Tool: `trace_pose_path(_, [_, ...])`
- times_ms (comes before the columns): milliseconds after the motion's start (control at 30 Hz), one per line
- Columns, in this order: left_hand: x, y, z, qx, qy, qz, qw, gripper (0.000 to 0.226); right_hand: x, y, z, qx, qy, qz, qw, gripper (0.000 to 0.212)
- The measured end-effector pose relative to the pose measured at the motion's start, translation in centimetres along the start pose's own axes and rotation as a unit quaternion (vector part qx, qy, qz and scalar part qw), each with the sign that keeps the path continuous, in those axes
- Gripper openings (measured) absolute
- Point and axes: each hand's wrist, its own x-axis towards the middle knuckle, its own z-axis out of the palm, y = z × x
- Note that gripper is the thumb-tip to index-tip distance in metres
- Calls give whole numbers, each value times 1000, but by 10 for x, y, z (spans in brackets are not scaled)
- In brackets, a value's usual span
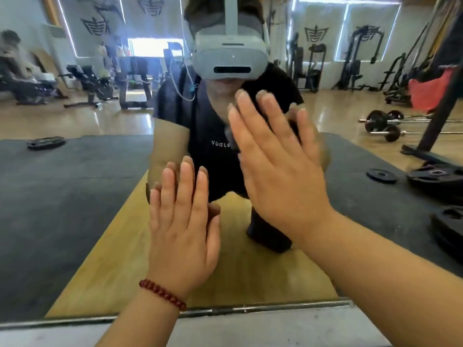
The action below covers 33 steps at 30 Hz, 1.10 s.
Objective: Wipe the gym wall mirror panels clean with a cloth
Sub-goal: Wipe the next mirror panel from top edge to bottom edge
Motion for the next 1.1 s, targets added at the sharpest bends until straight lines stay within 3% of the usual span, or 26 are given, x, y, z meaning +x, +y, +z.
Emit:
trace_pose_path(100, [-5,-4,3,0,8,4,1000,72,-14,-8,8,5,46,27,999,51])
trace_pose_path(267, [-42,2,20,12,-30,5,999,78,-162,-47,28,-26,-120,-66,990,56])
trace_pose_path(367, [-58,4,26,30,-61,9,998,79,-167,-55,29,-18,-146,-116,982,58])
trace_pose_path(500, [-58,-3,22,27,-73,25,997,77,-93,-26,16,-8,-25,90,996,52])
trace_pose_path(567, [-58,-4,21,37,-79,28,996,76,-90,-13,18,-19,5,123,992,54])
trace_pose_path(667, [-64,7,26,24,-74,-3,997,76,-160,-17,26,-39,-54,-58,996,58])
trace_pose_path(733, [-70,18,31,18,-78,-24,996,78,-214,-18,26,-43,-149,-201,967,63])
trace_pose_path(800, [-76,24,37,22,-84,-28,996,82,-225,-13,22,-39,-186,-258,947,65])
trace_pose_path(867, [-78,23,41,27,-83,-27,996,82,-199,-6,23,-38,-137,-199,970,62])
trace_pose_path(933, [-78,24,43,32,-75,-32,996,80,-159,6,22,-32,-56,-63,996,57])
trace_pose_path(1000, [-76,27,45,31,-70,-45,996,79,-133,19,20,-32,-8,28,999,61])
trace_pose_path(1100, [-74,38,44,19,-75,-63,995,83,-143,21,20,-34,6,17,999,63])
